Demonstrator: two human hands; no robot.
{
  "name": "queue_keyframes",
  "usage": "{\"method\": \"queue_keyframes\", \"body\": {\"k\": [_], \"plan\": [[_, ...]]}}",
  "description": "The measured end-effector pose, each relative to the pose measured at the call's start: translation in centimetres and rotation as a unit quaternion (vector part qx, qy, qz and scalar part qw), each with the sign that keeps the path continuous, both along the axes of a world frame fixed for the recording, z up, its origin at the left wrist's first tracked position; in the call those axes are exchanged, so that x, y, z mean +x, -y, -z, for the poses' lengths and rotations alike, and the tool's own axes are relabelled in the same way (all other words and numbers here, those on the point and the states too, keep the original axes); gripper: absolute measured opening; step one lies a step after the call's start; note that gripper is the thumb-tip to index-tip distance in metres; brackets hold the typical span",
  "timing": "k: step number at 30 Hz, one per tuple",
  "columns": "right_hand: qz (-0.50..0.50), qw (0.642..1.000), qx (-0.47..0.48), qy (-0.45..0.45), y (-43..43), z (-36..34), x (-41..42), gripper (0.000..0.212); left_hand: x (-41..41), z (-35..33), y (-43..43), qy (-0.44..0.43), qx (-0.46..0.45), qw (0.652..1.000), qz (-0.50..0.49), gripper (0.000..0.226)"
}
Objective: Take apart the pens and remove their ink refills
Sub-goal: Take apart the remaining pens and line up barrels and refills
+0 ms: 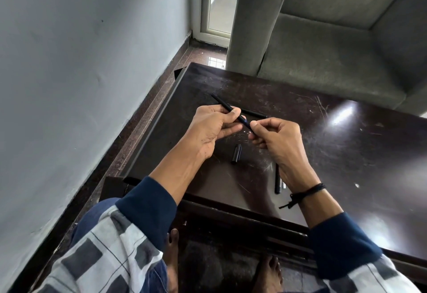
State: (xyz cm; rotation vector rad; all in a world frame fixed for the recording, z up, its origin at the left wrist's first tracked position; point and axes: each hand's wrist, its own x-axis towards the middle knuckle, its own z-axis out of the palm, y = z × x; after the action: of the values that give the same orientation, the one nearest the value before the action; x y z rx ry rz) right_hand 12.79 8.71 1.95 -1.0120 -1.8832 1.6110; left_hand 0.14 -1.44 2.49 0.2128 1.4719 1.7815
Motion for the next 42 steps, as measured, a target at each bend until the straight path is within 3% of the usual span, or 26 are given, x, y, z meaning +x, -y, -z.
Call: {"method": "queue_keyframes", "body": {"k": [8, 14, 21, 27, 34, 42], "plan": [[-0.002, 1.0, 0.004, 0.006, 0.23, -0.07, -0.11, 0.021, 0.05, -0.18, 0.09, -0.002, 0.003, 1.0, -0.006, 0.013], [-0.003, 1.0, 0.002, -0.005, 0.07, -0.09, -0.08, 0.011, -0.01, -0.05, -0.01, -0.004, -0.003, 1.0, -0.003, 0.015], [0.001, 1.0, 0.005, 0.001, 0.22, -0.13, -0.2, 0.021, -0.01, -0.12, 0.05, -0.006, 0.002, 1.0, -0.003, 0.012], [0.0, 1.0, 0.01, -0.002, 0.04, -0.08, -0.08, 0.01, -0.03, 0.0, 0.09, -0.01, -0.001, 1.0, 0.007, 0.012], [-0.008, 1.0, 0.015, 0.005, 0.23, -0.03, -0.16, 0.021, -0.05, -0.13, 0.1, -0.008, 0.007, 1.0, 0.006, 0.008], [0.001, 1.0, 0.014, 0.007, 0.0, 0.06, -0.22, 0.017, -0.08, 0.03, 0.0, -0.009, 0.0, 1.0, 0.008, 0.012]]}}
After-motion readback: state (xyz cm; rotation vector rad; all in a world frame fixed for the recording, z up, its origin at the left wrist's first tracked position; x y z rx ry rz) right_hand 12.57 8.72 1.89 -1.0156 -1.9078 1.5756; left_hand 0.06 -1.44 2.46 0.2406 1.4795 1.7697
